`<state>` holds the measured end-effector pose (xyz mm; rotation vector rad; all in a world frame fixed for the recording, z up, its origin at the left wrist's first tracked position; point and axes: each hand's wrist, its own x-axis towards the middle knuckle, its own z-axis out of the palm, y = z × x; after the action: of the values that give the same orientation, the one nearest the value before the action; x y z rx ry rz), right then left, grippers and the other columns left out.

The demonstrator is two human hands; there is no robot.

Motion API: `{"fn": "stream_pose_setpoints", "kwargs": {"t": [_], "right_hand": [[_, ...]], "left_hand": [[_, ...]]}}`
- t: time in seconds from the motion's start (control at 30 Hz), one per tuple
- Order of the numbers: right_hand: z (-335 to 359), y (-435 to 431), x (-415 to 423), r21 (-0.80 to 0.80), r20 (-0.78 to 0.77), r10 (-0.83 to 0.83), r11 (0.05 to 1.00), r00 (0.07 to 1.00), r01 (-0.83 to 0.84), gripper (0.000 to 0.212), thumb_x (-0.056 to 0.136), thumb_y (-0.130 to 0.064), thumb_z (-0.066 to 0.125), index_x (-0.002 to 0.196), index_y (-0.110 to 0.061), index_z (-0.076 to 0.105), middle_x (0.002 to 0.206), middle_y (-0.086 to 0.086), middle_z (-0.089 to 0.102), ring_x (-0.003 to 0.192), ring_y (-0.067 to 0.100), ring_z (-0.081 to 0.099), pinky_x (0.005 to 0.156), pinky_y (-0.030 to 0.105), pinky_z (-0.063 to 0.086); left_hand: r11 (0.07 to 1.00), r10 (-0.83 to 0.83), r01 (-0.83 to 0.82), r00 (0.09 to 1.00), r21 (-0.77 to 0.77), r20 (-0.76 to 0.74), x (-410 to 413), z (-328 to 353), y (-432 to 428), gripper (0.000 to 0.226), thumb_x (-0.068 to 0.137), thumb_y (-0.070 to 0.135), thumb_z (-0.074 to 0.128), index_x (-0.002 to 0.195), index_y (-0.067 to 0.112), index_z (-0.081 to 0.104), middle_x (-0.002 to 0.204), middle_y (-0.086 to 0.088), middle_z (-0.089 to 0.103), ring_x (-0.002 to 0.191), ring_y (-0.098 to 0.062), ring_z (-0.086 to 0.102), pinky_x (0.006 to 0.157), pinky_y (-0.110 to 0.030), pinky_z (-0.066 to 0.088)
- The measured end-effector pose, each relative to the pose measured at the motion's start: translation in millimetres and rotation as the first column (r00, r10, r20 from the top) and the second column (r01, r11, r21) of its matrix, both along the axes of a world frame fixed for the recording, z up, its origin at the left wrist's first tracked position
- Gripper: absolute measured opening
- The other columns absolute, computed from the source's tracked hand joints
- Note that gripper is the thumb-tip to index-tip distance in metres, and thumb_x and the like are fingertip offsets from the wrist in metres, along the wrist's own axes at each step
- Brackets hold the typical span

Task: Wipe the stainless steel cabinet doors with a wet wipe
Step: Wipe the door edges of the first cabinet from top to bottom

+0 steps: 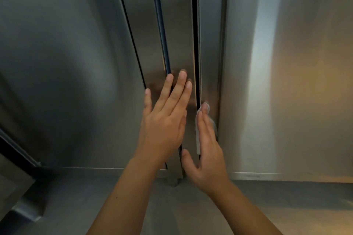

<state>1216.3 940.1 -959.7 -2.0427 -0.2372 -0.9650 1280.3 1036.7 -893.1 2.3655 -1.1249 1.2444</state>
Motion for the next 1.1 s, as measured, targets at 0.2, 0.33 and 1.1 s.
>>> {"fn": "stream_pose_setpoints", "kwargs": {"t": [0.2, 0.33, 1.1], "right_hand": [[42, -10, 9, -0.037, 0.099, 0.038, 0.999, 0.994, -0.034, 0.073, 0.083, -0.019, 0.046, 0.141, 0.012, 0.015, 0.153, 0.023, 0.01, 0.144, 0.027, 0.007, 0.115, 0.027, 0.015], [73, -18, 13, -0.128, 0.126, 0.03, 0.992, 0.992, -0.014, 0.075, 0.081, -0.02, 0.048, 0.141, 0.012, 0.015, 0.153, 0.022, 0.01, 0.144, 0.029, 0.007, 0.115, 0.028, 0.017], [310, -34, 11, -0.533, 0.049, -0.119, 0.836, 0.992, 0.126, 0.09, 0.084, -0.05, 0.042, 0.138, -0.019, -0.023, 0.148, 0.0, -0.033, 0.138, 0.005, -0.025, 0.111, 0.015, -0.007]], "left_hand": [[0.999, 0.022, -0.024, 0.996, 0.032, 0.083, 10, 23, 0, 0.057, 0.089, 0.015, 0.039, 0.144, 0.013, 0.023, 0.15, -0.004, 0.018, 0.139, -0.017, 0.015, 0.11, -0.051, 0.012], [1.0, 0.005, -0.007, 0.99, 0.017, 0.143, 19, 51, 1, 0.056, 0.09, 0.013, 0.04, 0.143, 0.012, 0.024, 0.149, -0.003, 0.018, 0.139, -0.016, 0.017, 0.109, -0.053, 0.014], [0.998, 0.063, -0.06, 0.971, -0.02, 0.231, 26, 294, 6, 0.057, 0.091, 0.031, 0.033, 0.143, 0.008, 0.03, 0.151, -0.007, 0.022, 0.139, -0.024, 0.02, 0.105, -0.052, 0.014]]}}
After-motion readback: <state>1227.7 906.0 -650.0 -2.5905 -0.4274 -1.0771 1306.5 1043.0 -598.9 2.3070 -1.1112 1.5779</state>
